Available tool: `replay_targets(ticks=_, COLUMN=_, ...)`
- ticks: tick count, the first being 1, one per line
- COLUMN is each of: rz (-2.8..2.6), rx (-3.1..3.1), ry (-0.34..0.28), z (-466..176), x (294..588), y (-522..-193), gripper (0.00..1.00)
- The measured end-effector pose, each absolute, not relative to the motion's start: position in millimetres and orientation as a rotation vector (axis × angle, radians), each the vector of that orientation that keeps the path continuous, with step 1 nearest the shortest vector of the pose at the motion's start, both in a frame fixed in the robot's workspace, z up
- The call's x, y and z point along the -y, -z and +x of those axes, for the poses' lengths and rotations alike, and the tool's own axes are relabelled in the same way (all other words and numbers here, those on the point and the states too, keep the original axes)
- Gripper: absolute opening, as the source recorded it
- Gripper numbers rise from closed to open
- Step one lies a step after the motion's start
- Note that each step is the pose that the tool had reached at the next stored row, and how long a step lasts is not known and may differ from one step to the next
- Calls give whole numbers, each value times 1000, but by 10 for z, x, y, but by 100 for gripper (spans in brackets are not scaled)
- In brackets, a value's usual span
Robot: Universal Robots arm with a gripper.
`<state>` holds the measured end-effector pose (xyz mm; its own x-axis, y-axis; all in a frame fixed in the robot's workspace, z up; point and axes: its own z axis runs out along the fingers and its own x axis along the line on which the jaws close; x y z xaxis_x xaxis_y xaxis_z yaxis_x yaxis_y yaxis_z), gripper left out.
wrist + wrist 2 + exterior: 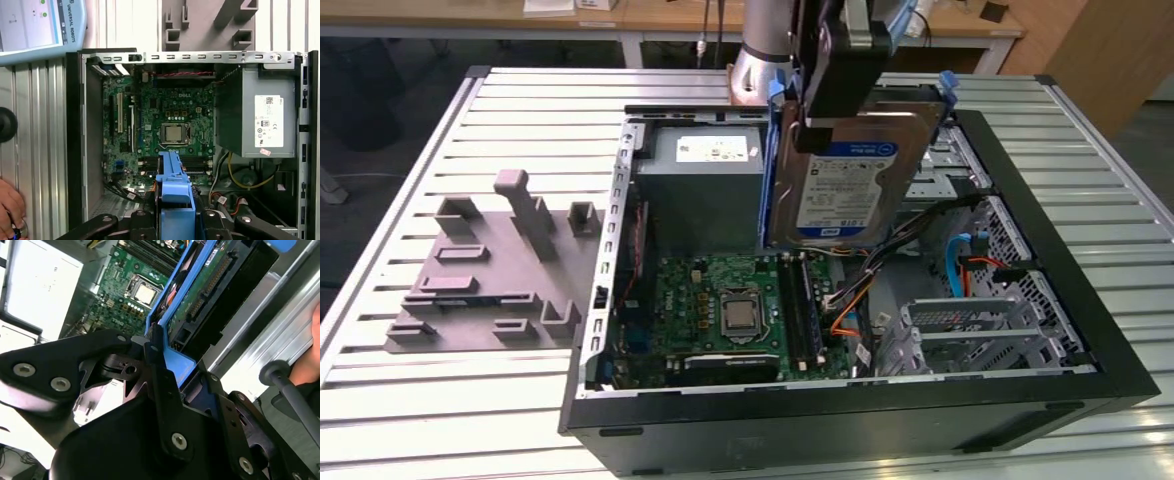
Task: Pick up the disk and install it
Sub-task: 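Insert the disk into the insertion slot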
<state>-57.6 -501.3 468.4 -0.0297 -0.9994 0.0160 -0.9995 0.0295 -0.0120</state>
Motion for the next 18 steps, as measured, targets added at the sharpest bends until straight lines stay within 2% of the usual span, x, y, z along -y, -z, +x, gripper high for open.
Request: replay_targets(ticks=18, rz=2185, rx=2251, ry=-33, z=-408, x=5261, y=-4639, gripper=36)
